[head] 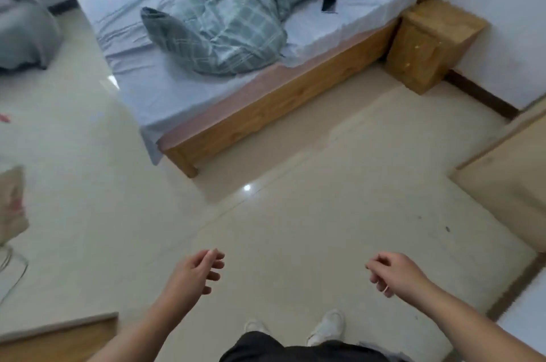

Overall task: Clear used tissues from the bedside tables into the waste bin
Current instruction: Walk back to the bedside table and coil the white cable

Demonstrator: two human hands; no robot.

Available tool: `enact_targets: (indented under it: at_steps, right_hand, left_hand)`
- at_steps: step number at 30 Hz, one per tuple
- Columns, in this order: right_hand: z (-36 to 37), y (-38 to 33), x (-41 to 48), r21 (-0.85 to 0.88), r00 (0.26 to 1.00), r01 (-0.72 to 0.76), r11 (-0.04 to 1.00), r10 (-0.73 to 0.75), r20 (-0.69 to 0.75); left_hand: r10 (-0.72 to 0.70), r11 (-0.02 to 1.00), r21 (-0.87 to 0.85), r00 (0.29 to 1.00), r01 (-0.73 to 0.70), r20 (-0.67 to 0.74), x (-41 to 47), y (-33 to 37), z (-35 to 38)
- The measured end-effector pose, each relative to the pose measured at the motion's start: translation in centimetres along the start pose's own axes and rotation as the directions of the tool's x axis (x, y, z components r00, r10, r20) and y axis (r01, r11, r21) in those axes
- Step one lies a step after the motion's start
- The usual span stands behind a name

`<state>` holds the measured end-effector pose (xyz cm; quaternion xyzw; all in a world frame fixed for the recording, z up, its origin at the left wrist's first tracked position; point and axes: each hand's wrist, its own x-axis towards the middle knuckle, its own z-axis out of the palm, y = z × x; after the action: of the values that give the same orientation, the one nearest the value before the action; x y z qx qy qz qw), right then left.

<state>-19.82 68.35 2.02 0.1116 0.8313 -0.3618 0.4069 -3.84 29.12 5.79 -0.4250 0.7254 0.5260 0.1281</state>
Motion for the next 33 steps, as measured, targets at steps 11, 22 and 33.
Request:
enact_targets:
  at_steps: [11,22,33]
  right_hand:
    - [17.5,-18.4,3.0,-0.292,0.951,0.238,0.926,-0.161,0.265]
    - [27.3,-30.9,10.5,-0.413,0.924,0.215,0.885,-0.047,0.380]
    - [40.0,-59.1,15.8,-0.423,0.802,0.510,0.749,-0.237,0.548]
  left_hand:
    - [-0.385,0.850,-0.466,0.894,0.246,-0.230,-3.1,-19.8,-13.8]
    - [-0.525,0.690,-0.659,0.834,0.300,-0.170,6.4,-16.2,-21.8]
    - [-0.676,0.561,-0.773,0.703,0.295,-0.222,11.9,-15.8,-33.2]
